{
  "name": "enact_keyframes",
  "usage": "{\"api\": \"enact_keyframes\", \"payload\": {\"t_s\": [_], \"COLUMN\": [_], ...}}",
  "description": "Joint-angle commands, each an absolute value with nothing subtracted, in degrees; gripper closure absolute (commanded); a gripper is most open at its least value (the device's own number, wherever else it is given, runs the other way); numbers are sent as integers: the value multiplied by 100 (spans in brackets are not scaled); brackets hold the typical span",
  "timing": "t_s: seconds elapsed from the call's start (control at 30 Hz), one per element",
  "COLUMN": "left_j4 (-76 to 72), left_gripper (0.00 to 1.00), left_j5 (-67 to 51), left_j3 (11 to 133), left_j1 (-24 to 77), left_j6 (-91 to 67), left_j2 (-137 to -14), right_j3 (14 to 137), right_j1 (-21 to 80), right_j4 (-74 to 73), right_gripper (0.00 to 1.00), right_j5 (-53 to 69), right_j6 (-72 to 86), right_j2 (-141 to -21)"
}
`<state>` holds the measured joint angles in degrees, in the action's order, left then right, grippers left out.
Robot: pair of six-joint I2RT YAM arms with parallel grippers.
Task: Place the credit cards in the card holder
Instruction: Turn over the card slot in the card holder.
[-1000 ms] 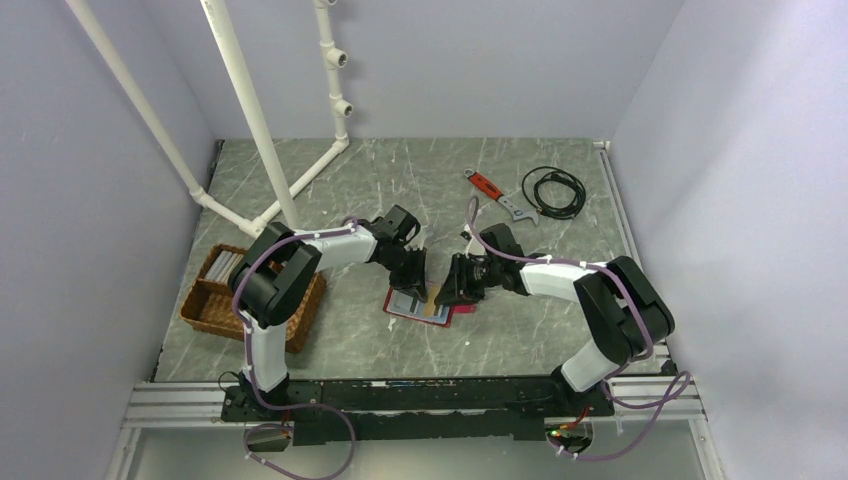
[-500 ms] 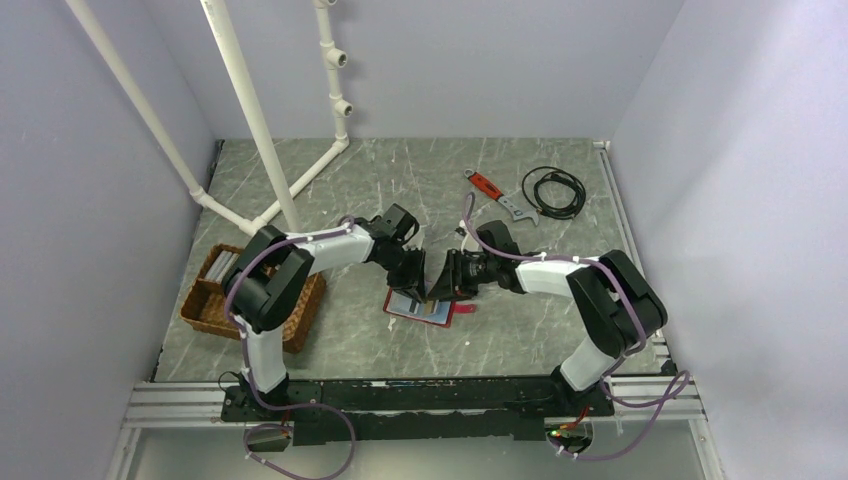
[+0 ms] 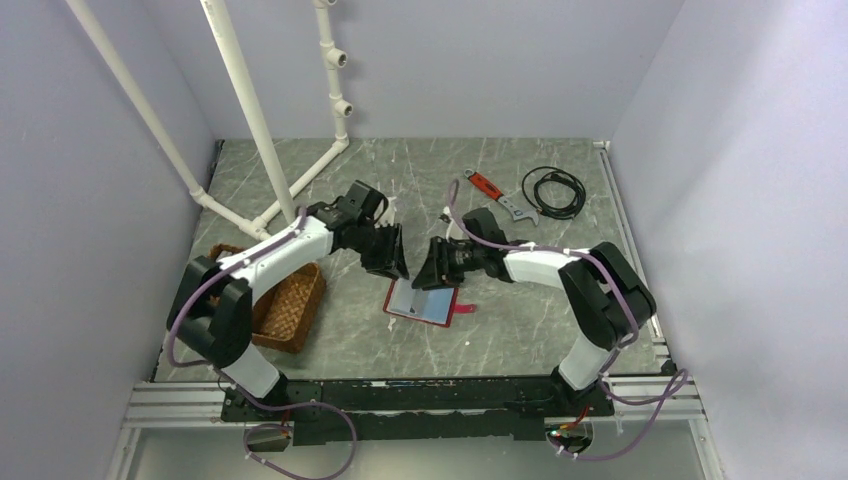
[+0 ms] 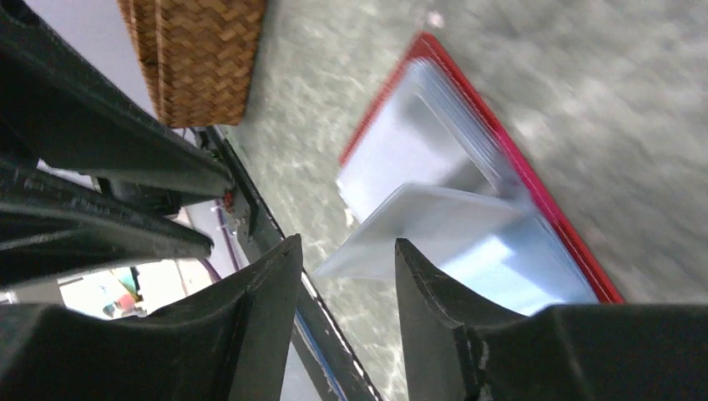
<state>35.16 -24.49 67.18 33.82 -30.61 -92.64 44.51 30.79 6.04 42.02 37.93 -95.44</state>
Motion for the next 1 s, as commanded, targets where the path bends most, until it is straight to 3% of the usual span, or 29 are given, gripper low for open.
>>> {"api": "enact_keyframes", "payload": {"t_s": [0.0, 0.07, 0.23, 0.47, 0.63, 0.77, 0.97], "left_j4": [4000, 4061, 3714, 2705, 2173, 2043, 2237], "left_gripper": [62, 61, 58, 60, 82, 90, 100], "left_j5": [-2160, -2101, -2532, -3040, -3225, -2994, -2473], "left_j3": [6752, 6776, 6666, 6396, 6309, 6274, 6073], "left_j1": [3264, 3254, 3261, 3421, 3510, 3655, 3680], "left_j6": [-2944, -2968, -3069, -3452, -3715, -3773, -3896], "left_j2": [-8697, -8517, -8380, -9111, -9784, -10196, -10432], "right_j3": [5139, 5567, 5181, 5393, 5512, 5781, 5874], "right_j1": [3428, 3509, 3371, 3716, 3992, 4169, 4344], "right_j4": [884, 627, -21, -939, -1245, -1645, -2253], "right_gripper": [51, 52, 45, 55, 81, 88, 89], "right_j5": [4148, 4370, 3473, 2440, 1658, 1130, 337], "right_j6": [3763, 3709, 3365, 3612, 3929, 3942, 3954], "right_j2": [-10020, -10493, -9448, -9554, -9732, -9915, -9875]}}
